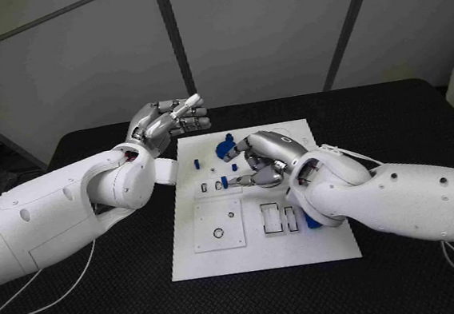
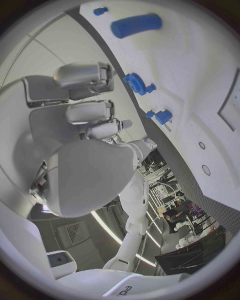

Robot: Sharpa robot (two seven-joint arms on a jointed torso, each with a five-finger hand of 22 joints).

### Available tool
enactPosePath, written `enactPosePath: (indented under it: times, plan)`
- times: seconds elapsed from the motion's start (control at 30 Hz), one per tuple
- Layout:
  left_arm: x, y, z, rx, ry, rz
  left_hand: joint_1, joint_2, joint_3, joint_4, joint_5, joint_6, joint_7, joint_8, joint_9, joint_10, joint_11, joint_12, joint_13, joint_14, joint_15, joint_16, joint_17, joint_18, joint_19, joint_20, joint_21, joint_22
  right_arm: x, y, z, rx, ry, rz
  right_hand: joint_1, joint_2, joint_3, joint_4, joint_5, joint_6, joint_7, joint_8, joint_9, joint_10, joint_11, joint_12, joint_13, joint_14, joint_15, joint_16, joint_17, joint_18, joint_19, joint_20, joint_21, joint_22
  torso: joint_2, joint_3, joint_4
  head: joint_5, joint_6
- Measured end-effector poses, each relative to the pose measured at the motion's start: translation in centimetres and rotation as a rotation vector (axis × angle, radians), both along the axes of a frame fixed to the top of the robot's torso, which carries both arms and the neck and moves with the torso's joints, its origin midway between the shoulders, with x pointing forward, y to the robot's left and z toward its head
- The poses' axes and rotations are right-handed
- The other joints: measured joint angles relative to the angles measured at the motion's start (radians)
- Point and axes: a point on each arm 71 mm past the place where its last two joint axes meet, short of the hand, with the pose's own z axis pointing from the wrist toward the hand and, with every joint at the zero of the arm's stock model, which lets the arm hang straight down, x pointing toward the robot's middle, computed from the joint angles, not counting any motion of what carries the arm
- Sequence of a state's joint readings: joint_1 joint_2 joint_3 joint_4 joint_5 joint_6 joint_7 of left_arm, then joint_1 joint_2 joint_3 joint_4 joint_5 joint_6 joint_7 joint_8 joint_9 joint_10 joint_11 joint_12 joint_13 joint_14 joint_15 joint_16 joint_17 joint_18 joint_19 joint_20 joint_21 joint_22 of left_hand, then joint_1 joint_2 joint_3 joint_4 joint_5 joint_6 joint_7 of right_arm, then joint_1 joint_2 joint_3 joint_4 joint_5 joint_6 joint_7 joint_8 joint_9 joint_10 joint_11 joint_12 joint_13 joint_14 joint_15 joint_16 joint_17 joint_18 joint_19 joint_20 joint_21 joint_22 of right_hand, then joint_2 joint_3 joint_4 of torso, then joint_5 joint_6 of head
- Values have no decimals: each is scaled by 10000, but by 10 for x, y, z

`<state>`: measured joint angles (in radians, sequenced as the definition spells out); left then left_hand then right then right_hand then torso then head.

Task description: Assemble the parts on the task board

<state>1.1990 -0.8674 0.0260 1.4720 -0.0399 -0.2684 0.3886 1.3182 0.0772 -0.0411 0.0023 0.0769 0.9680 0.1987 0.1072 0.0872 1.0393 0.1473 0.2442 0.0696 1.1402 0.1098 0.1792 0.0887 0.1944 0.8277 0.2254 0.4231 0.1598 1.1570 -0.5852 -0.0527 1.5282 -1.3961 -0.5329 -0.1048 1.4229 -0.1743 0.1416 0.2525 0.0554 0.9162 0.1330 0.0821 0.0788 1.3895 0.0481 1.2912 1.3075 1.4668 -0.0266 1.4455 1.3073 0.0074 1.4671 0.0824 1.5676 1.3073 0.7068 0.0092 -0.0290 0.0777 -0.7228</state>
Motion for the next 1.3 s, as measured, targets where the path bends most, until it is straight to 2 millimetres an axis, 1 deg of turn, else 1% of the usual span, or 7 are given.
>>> enactPosePath:
  times: [0.23, 0.37, 0.57, 0.63, 0.73, 0.83, 1.3]
  plan:
    - [5, 9, -8, 1825, 236, -752, 122, 115, 25, -84, 118, 1210, -784, 405, 324, 2035, -853, 425, 124, 2654, -991, 1237, 888, 1, 2035, -899, 1238, 491, 2, -51, 35, 858, 564, 57, 259, 259, 165, -315, 159, 729, -157, 136, 69, -1199, -126, -2153, -1785, -128, -170, -1737, -1652, 395, -373, -108, -1930, 0, -201, -3, -33, 56, -30]
    - [6, 11, -10, 3301, 401, -1355, 50, 178, -34, -76, 118, 1652, -1163, 495, 642, 3260, -1311, 802, 486, 3251, -1493, 2520, 1958, 1, 3208, -1472, 2127, 936, 7, -81, 48, 1339, 1325, -295, 313, 313, 323, -553, 259, 960, -147, -15, 69, -2514, -118, -5376, -4523, -1176, -167, -4918, -4851, 1180, -2170, -79, -5135, -2112, -357, 0, -56, 81, -71]
    - [10, 8, -13, 5845, 682, -2128, -492, -23, -590, 375, -20, 1831, -1414, 614, 1661, 3810, -1586, 1910, 2405, 3252, -1839, 9675, 9368, -22, 4171, -1905, 4714, 3388, 17, -119, 55, 2186, 2404, -1021, 536, 300, 1066, -591, 346, 1206, 36, -164, 25, -2404, 127, -9158, -7774, -2496, 305, -9428, -7738, 1642, -4366, 215, -9980, -5880, -603, 18, -101, 123, -147]
    - [11, 7, -14, 6520, 773, -2265, -550, -42, -654, 523, -63, 1809, -1436, 648, 1875, 3769, -1563, 2233, 2936, 3252, -1839, 10430, 10258, -747, 4354, -1945, 5425, 4289, 20, -126, 54, 2392, 2662, -1170, 532, 296, 1202, -587, 346, 1278, 74, -164, 25, -2365, 172, -9747, -8280, -2655, 399, -9992, -8021, 1641, -4458, 307, -10368, -6154, -654, 25, -114, 133, -171]
    - [14, 2, -18, 7759, 978, -2451, -762, -34, -844, 941, -169, 1789, -1456, 792, 2489, 3746, -1598, 4205, 5491, 3268, -1894, 11708, 11799, -781, 4825, -1935, 6977, 6361, 24, -135, 53, 2735, 3071, -1374, 477, 241, 1483, -621, 346, 1355, 152, -164, 22, -2209, 416, -10882, -9335, -2844, 617, -11160, -8711, 1640, -4550, 520, -11219, -6793, -747, 34, -143, 151, -229]
    - [17, -4, -20, 8792, 1180, -2569, -844, -29, -1020, 1445, -233, 1649, -1493, 952, 3252, 3632, -1654, 5615, 7441, 3266, -1923, 12268, 12180, -780, 5070, -2002, 8069, 7849, 28, -141, 52, 2979, 3335, -1476, 426, 193, 1725, -814, 476, 1407, 204, -164, 9, -1715, 449, -11953, -10488, -2343, 704, -12221, -9513, 1640, -4015, 619, -12022, -7546, -821, 36, -162, 172, -272]
    - [32, -33, -36, 12347, 2472, -2826, -918, -407, -1336, 2835, -233, 1283, -1518, 1261, 5114, 3413, -1692, 6552, 9571, 3266, -1923, 12615, 12194, -781, 5069, -2002, 8847, 8956, 35, -144, 49, 3321, 3638, -1507, 17, 129, 1848, -1139, 779, 1490, 216, -163, -24, -1530, 431, -12272, -11597, -1802, 694, -13293, -10363, 1637, -3354, 605, -12960, -8439, -924, 30, -178, 270, -403]
